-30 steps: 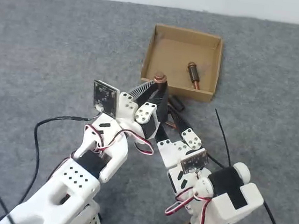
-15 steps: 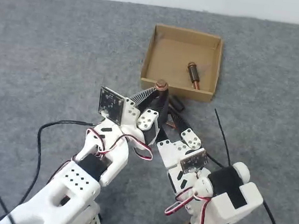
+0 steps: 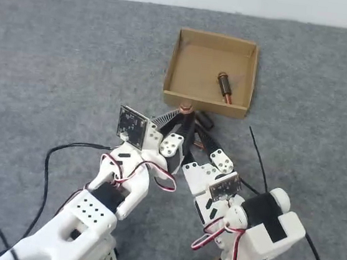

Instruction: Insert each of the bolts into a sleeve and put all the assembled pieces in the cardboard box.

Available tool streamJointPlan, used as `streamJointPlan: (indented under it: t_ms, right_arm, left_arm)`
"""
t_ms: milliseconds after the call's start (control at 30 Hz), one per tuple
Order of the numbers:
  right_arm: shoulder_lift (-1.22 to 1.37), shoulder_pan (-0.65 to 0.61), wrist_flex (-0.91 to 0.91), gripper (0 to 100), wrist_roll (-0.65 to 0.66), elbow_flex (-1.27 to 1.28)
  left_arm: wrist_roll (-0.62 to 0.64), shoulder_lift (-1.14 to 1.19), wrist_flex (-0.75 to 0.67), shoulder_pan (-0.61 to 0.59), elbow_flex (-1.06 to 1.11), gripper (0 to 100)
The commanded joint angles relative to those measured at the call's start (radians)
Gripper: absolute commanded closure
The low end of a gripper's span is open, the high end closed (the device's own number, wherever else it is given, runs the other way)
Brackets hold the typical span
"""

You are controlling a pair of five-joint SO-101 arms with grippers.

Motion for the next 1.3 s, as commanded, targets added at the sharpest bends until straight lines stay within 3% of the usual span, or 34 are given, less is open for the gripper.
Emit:
streamJointPlan:
  t_ms: [0, 433, 933, 1167, 1267]
  right_arm:
    - [-0.013, 0.028, -0.002, 99.1, 0.005, 0.012]
    - [-0.013, 0.074, -0.002, 99.1, 0.006, -0.008]
    - [-0.013, 0.073, -0.002, 99.1, 0.006, -0.002]
    - [-0.013, 0.073, -0.002, 99.1, 0.006, -0.002]
    - [-0.012, 0.073, -0.002, 99.1, 0.006, -0.002]
  left_arm:
    - [-0.017, -0.005, -0.021, 0.0, 0.008, 99]
    - [-0.017, -0.005, -0.017, 0.077, 0.059, 99]
    - [-0.015, -0.005, -0.023, 0.034, 0.056, 98]
    - [-0.012, -0.002, -0.017, 0.034, 0.062, 79]
    - [-0.012, -0.005, -0.017, 0.034, 0.062, 78]
